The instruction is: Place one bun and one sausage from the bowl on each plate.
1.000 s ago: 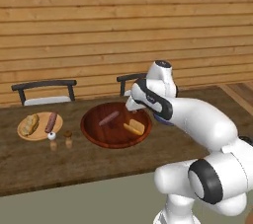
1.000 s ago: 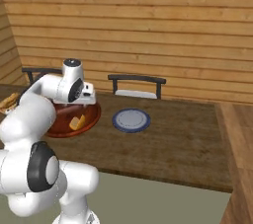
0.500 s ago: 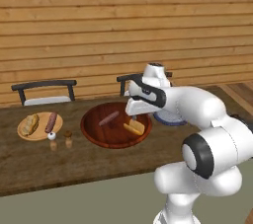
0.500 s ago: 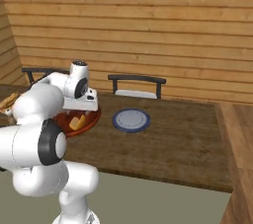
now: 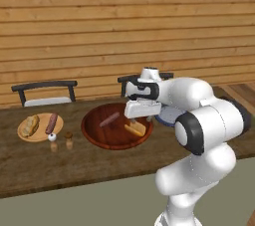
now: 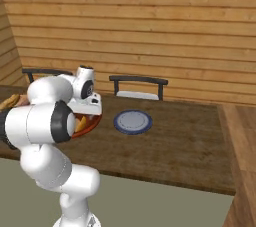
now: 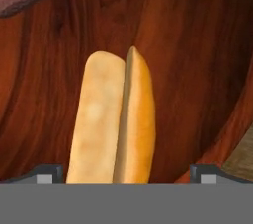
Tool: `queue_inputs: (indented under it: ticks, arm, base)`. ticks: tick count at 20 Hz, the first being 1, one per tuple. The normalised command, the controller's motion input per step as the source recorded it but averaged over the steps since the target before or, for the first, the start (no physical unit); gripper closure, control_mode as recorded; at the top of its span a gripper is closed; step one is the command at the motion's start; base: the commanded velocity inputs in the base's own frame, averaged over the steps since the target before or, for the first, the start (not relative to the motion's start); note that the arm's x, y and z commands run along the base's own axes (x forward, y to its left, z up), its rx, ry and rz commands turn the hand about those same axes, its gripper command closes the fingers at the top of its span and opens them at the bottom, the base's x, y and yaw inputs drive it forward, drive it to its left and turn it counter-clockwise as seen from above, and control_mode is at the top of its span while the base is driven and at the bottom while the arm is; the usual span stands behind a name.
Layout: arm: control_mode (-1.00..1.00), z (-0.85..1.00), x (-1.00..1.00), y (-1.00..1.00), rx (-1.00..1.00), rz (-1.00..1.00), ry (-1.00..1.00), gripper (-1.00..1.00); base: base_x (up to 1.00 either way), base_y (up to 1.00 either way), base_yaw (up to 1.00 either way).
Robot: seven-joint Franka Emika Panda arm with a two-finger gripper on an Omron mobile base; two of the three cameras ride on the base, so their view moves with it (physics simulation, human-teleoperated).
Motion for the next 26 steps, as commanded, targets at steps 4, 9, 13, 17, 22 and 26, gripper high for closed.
queue_inputs:
  ticks: [4,9,13,17,22,26]
  arm:
    - [-1.0,-0.49,0.09,0.0,-0.02,0.0,0.0,-1.0]
    - [-1.0,-0.32,0.0,0.0,0.0,0.0,-0.02,-1.0]
    - [-1.0,-0.32,0.01,0.04,0.0,0.0,-0.01,1.0]
    - [-1.0,-0.22,0.0,0.03,0.0,0.0,-0.05,1.0]
    - [-1.0,0.29,-0.13,0.0,0.0,-0.02,-0.09,1.0]
    - [-1.0,0.84,-0.11,-0.16,0.0,-0.05,-0.01,1.0]
  base:
    - [0.0,0.0,0.0]
    - [0.0,0.0,0.0]
    - [0.0,0.0,0.0]
    - [0.0,0.0,0.0]
    - [0.0,0.0,0.0]
    - [0.0,0.0,0.0]
